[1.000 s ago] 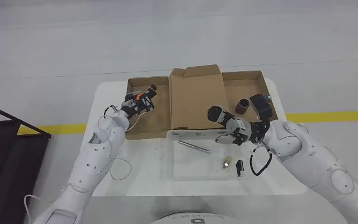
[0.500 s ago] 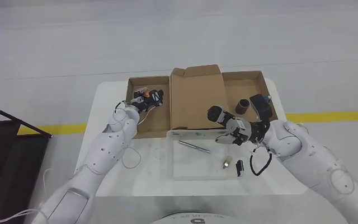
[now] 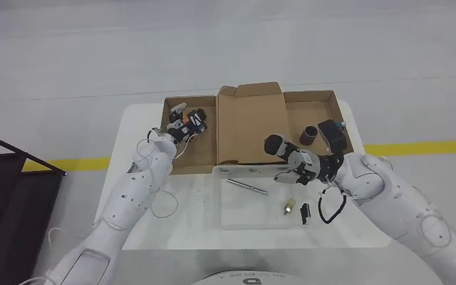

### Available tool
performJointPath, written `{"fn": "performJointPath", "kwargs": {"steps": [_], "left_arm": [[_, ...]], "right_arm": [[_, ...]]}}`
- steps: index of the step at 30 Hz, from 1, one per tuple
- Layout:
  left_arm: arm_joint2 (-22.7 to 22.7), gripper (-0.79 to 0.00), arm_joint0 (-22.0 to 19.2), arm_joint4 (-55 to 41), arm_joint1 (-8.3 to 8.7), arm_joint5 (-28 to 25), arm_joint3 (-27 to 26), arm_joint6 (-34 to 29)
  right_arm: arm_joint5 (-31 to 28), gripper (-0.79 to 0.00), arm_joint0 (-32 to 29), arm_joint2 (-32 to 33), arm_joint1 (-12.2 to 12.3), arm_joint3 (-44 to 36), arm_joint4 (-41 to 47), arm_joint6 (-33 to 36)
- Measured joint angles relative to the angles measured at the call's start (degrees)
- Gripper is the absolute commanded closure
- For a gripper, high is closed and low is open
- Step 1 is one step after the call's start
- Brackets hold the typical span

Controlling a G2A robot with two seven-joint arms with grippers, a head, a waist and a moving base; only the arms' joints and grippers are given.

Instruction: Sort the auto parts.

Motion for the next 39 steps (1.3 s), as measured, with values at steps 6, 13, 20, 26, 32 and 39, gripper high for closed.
{"fn": "performJointPath", "kwargs": {"steps": [6,13,20,26,32,39], "left_arm": [[-9.0,-0.785,11.8,-5.7,2.41,-8.7,-17.0,-0.1],[-17.3,-0.785,21.5,-22.9,3.77,-23.2,-25.7,1.0],[-17.3,-0.785,21.5,-22.5,3.77,-22.7,-25.7,0.8],[-17.3,-0.785,21.5,-22.5,3.77,-22.7,-25.7,0.8],[-17.3,-0.785,21.5,-22.5,3.77,-22.7,-25.7,0.8],[-17.3,-0.785,21.5,-22.5,3.77,-22.7,-25.7,0.8]], "right_arm": [[0.0,-0.785,0.0,0.0,0.0,0.0,0.0,0.0],[0.0,-0.785,0.0,0.0,0.0,0.0,0.0,0.0],[0.0,-0.785,0.0,0.0,0.0,0.0,0.0,0.0],[2.5,-0.785,-0.1,-0.1,-0.1,-4.0,-4.1,5.7],[5.1,-0.61,-2.3,0.3,0.4,-8.0,-12.6,13.8],[14.7,-0.382,-5.5,0.0,-0.2,-11.6,-26.6,13.9]]}}
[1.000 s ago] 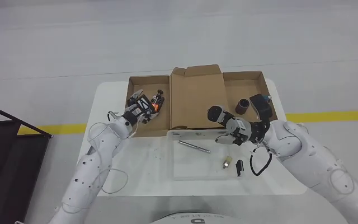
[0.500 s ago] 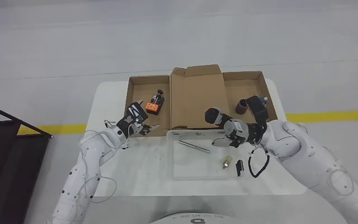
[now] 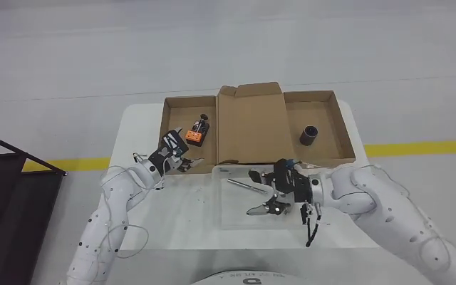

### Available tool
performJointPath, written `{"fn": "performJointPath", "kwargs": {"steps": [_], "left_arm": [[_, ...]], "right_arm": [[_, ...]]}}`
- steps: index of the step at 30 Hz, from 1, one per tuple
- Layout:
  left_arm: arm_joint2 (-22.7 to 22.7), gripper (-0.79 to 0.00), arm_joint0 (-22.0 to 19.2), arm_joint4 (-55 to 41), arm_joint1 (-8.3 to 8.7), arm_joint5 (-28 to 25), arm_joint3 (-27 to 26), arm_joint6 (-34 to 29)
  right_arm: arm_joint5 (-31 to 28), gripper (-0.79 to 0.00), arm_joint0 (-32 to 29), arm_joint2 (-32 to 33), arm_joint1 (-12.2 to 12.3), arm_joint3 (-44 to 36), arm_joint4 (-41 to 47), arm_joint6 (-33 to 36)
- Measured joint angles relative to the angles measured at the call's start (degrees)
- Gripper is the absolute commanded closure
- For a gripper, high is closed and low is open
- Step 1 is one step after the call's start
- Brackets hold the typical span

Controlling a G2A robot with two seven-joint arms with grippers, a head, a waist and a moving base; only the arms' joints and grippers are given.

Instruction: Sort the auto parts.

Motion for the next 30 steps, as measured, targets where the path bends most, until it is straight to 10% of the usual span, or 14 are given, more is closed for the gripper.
{"fn": "performJointPath", "kwargs": {"steps": [6,9,16,19,30], "left_arm": [[0.0,-0.785,0.0,0.0,0.0,0.0,0.0,0.0],[0.0,-0.785,0.0,0.0,0.0,0.0,0.0,0.0],[0.0,-0.785,0.0,0.0,0.0,0.0,0.0,0.0],[0.0,-0.785,0.0,0.0,0.0,0.0,0.0,0.0],[0.0,-0.785,0.0,0.0,0.0,0.0,0.0,0.0]], "right_arm": [[6.7,-0.385,0.1,-2.5,-1.1,0.7,-7.8,0.9],[8.6,-0.523,0.5,-3.2,-1.5,1.6,-8.7,1.5],[8.9,-0.403,-0.2,-3.0,-1.7,1.9,-10.2,3.5],[8.4,-0.785,-0.6,-2.8,-1.7,1.5,-10.4,4.2],[6.2,-0.785,-0.8,-2.5,-1.7,1.3,-8.3,3.2]]}}
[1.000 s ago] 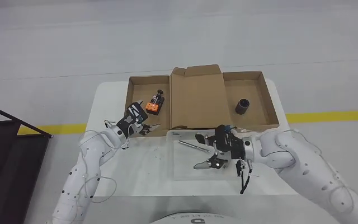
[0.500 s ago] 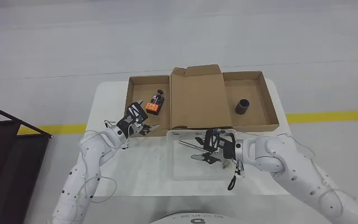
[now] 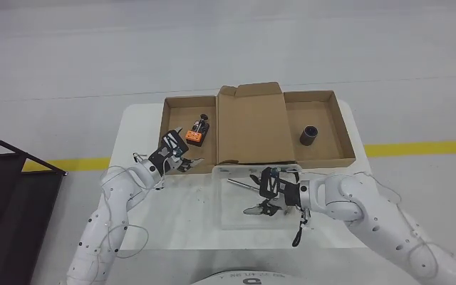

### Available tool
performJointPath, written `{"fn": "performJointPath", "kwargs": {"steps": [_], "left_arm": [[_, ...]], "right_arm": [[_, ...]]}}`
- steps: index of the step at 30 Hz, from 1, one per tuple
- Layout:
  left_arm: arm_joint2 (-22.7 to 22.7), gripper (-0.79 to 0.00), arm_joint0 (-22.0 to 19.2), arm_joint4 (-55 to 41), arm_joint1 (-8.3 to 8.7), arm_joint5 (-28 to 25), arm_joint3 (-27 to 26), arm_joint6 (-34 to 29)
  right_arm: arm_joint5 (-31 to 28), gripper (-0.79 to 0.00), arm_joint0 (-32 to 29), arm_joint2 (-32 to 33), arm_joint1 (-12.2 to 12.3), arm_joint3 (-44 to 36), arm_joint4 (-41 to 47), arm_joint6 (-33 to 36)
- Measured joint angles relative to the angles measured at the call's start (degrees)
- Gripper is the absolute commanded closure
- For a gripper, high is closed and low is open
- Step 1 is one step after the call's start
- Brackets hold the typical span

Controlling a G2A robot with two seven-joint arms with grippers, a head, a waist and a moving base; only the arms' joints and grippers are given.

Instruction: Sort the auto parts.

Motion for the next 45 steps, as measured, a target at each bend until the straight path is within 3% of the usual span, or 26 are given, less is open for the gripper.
{"fn": "performJointPath", "kwargs": {"steps": [7,16,28,34,40,45], "left_arm": [[0.0,-0.785,0.0,0.0,0.0,0.0,0.0,0.0],[0.0,-0.785,0.0,0.0,0.0,0.0,0.0,0.0],[0.0,-0.785,0.0,0.0,0.0,0.0,0.0,0.0],[0.0,-0.785,0.0,0.0,0.0,0.0,0.0,0.0],[0.0,-0.785,0.0,0.0,0.0,0.0,0.0,0.0],[0.0,-0.785,0.0,0.0,0.0,0.0,0.0,0.0]], "right_arm": [[4.0,-0.785,-1.4,2.3,0.2,-1.1,-2.9,0.2],[-4.8,-0.785,-8.8,13.9,3.2,-6.9,-0.8,1.5],[-5.7,-0.785,-8.6,14.1,3.3,-7.6,-0.6,2.5],[-3.1,-0.782,-6.8,12.9,3.1,-8.5,-2.8,10.5],[1.8,-0.486,-6.4,11.4,2.7,-8.7,-5.5,14.7],[5.5,-0.502,-7.4,10.9,2.7,-8.5,-9.5,18.5]]}}
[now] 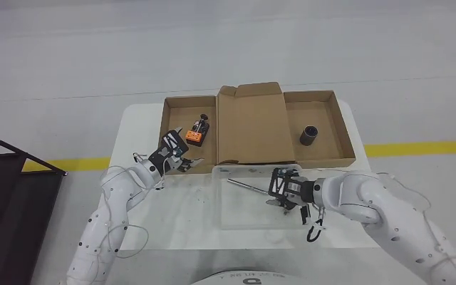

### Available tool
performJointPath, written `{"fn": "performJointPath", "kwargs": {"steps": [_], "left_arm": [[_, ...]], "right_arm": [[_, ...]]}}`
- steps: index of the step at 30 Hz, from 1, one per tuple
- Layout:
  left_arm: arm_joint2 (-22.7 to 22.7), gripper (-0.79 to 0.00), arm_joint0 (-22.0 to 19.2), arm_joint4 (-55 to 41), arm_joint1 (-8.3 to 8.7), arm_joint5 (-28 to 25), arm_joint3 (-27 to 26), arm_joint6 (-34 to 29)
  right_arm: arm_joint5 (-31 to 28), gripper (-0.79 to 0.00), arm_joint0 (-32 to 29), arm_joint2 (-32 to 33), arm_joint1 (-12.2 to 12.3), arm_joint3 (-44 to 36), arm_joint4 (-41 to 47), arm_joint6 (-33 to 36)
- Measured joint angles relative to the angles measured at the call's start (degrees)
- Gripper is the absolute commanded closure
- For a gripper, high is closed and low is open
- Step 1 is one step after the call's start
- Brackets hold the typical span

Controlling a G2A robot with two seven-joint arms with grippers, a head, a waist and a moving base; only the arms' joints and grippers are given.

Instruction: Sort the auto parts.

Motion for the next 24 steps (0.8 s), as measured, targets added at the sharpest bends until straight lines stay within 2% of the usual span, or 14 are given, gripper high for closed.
{"fn": "performJointPath", "kwargs": {"steps": [5,8,14,17,19,24], "left_arm": [[0.0,-0.785,0.0,0.0,0.0,0.0,0.0,0.0],[0.0,-0.785,0.0,0.0,0.0,0.0,0.0,0.0],[0.0,-0.785,0.0,0.0,0.0,0.0,0.0,0.0],[0.0,-0.785,0.0,0.0,0.0,0.0,0.0,0.0],[0.0,-0.785,0.0,0.0,0.0,0.0,0.0,0.0],[0.0,-0.785,0.0,0.0,0.0,0.0,0.0,0.0]], "right_arm": [[2.2,-0.465,-1.6,-0.2,0.1,-1.0,-4.5,2.2],[1.0,-0.474,-2.6,-0.2,0.2,-1.5,-5.6,2.9],[-1.1,-0.44,-2.3,-0.4,0.2,-1.0,-4.8,5.9],[-1.0,-0.486,-1.5,-1.2,0.0,-0.7,-4.7,7.8],[-0.7,-0.548,-0.9,-1.8,-0.2,-0.5,-4.6,9.0],[0.5,-0.582,0.9,-3.5,-0.7,0.0,-5.2,12.3]]}}
